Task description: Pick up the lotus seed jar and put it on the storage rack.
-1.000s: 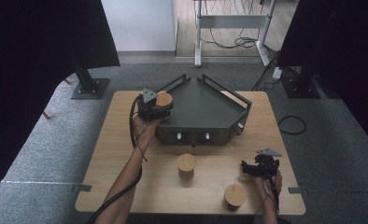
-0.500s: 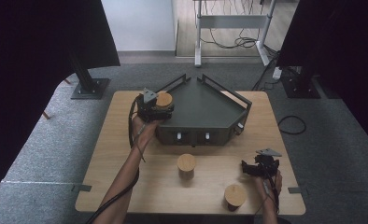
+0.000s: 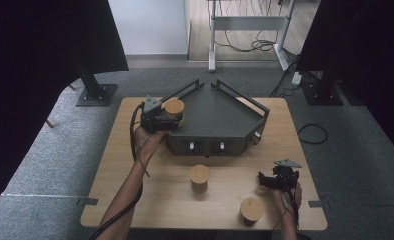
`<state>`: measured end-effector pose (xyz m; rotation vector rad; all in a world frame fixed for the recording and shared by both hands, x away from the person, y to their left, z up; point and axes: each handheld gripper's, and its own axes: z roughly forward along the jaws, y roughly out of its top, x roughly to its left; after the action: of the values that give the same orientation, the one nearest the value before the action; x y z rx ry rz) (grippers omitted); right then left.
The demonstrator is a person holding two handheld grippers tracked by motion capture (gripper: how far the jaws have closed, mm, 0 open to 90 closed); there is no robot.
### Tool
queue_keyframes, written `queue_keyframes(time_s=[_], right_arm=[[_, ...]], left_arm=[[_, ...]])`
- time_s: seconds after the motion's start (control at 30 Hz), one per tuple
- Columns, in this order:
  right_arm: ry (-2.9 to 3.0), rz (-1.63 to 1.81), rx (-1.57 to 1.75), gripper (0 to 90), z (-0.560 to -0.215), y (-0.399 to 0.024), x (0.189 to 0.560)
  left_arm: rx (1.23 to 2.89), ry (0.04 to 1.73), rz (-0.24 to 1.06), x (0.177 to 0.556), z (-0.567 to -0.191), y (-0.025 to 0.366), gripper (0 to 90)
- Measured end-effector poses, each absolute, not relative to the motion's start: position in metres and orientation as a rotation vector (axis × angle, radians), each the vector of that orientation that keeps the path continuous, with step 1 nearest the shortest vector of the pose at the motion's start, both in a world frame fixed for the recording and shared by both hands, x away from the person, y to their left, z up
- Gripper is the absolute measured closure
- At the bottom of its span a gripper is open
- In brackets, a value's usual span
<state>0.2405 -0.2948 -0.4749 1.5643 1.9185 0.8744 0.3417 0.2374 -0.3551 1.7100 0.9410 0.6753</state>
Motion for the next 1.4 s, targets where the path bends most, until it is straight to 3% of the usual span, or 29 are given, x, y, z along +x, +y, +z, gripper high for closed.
queue_keyframes(time_s=[1.4], right_arm=[[1.920,0.876,1.559,5.7,-0.475,-0.295,0.240]], left_arm=[[1.729,0.938,0.671,0.278,-0.359,0.289,9.0]])
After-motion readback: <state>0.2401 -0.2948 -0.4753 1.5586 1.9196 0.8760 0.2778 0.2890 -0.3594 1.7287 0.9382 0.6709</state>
